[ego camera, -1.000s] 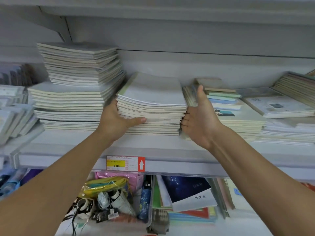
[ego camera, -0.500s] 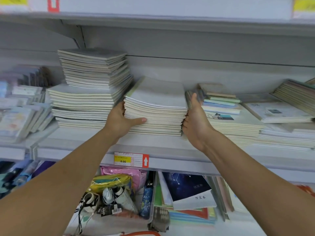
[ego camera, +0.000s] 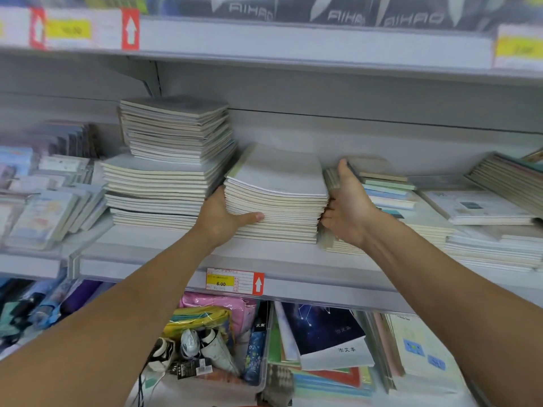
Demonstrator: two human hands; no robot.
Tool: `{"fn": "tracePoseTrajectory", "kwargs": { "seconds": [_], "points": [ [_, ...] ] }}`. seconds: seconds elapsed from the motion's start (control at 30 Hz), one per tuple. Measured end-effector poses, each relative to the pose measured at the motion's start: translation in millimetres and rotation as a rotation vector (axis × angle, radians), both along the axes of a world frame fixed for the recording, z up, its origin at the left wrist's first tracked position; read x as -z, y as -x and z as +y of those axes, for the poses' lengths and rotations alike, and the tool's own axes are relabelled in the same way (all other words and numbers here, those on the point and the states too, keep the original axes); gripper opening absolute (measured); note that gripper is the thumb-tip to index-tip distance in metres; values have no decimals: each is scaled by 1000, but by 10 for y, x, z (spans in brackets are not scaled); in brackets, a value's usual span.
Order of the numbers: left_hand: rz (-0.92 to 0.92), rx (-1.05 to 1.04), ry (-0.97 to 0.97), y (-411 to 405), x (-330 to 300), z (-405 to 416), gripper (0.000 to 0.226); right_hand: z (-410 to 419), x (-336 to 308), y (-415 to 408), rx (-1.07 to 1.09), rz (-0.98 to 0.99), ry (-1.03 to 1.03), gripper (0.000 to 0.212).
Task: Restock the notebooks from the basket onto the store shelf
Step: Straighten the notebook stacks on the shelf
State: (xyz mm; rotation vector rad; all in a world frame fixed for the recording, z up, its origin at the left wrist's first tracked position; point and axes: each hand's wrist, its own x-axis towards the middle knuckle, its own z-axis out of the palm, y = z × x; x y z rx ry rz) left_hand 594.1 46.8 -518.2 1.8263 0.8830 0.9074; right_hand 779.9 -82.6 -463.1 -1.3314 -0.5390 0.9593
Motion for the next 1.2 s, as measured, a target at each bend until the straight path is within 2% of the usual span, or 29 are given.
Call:
{"fn": "tracePoseTrajectory", "kwargs": {
  "seconds": [0.1, 0.13, 0.3, 0.47, 0.53, 0.63, 0.67, 0.77, 0.87, 0.93, 1.1, 1.2],
  "points": [
    [-95, -42, 5, -31, -96, -46, 97, 90, -75, -117, 76, 3, 29, 62],
    [-127, -62, -14, -61, -139, -67, 99, 136, -90, -122, 79, 28, 22, 66],
    [-209, -108, -151, -189, -164, -24, 65, 470, 45, -199, 112, 74, 111, 118],
    [-247, -181, -281, -220, -37, 16, 55, 606, 160, -382, 92, 31, 53, 142],
    [-251, -169, -278, -232, -20, 15, 61, 484, 109, -336, -35, 3, 40, 131],
    [-256, -98, -195, -208, -16, 56, 82, 213, 16, -140, -208, -186, -1, 80],
    [-257, -77, -169, -199, -18, 77, 87, 159, 27, -139, -261, -269, -33, 72],
    [-271, -76, -153, -193, -18, 88, 86, 202, 34, -249, -353, -422, 19, 81],
    [-266, -108, -195, -218, 3, 83, 79, 381, 38, -440, -303, -530, 148, 107],
    [-263, -115, -211, -222, -7, 62, 78, 408, 71, -479, -280, -527, 153, 114],
    [-216, -81, -176, -191, -21, 15, 79, 237, 39, -312, -296, -480, 95, 106],
    [-165, -38, -127, -139, -38, 62, 63, 214, -67, -333, -303, -527, 158, 80]
  ]
}}
